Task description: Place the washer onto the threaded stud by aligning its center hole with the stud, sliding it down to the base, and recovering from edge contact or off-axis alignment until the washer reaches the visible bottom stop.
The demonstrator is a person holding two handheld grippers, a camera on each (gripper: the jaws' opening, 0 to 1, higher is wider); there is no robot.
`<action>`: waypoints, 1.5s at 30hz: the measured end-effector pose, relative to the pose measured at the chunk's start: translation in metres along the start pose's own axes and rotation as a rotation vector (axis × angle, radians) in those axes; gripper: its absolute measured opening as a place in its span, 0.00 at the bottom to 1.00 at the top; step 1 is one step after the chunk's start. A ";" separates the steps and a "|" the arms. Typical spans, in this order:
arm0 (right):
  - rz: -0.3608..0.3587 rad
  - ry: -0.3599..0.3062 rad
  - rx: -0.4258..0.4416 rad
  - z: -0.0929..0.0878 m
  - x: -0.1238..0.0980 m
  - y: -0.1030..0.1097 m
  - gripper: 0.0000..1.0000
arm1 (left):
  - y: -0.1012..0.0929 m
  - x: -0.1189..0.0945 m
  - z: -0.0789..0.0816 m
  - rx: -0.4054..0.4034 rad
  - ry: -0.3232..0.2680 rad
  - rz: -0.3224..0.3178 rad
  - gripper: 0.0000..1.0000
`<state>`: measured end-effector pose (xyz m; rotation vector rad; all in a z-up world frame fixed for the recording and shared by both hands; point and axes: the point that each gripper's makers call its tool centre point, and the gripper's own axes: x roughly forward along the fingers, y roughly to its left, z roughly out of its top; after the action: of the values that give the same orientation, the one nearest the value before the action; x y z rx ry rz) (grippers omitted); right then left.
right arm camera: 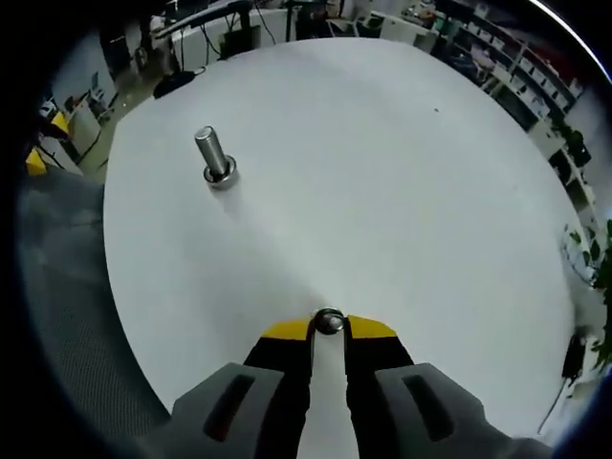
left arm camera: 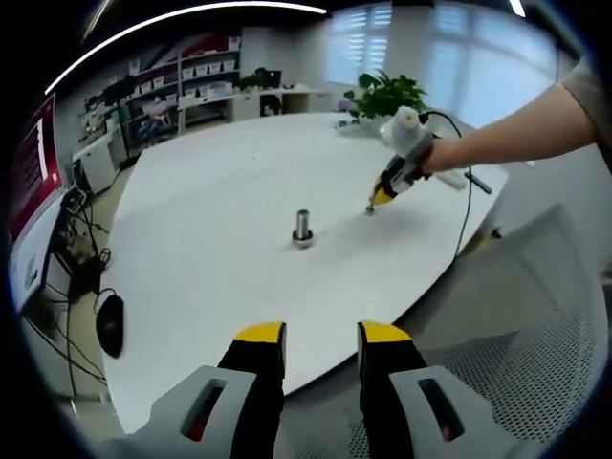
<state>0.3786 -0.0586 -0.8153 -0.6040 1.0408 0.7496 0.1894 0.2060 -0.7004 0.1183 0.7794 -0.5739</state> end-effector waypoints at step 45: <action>-0.101 -0.340 0.293 -0.018 -0.107 0.024 0.25 | -0.007 -0.002 0.009 0.025 -0.049 -0.028 0.29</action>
<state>0.3169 -0.0850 -0.7268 -0.2624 0.7794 0.5730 0.1903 0.1987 -0.6914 0.1161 0.7280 -0.6108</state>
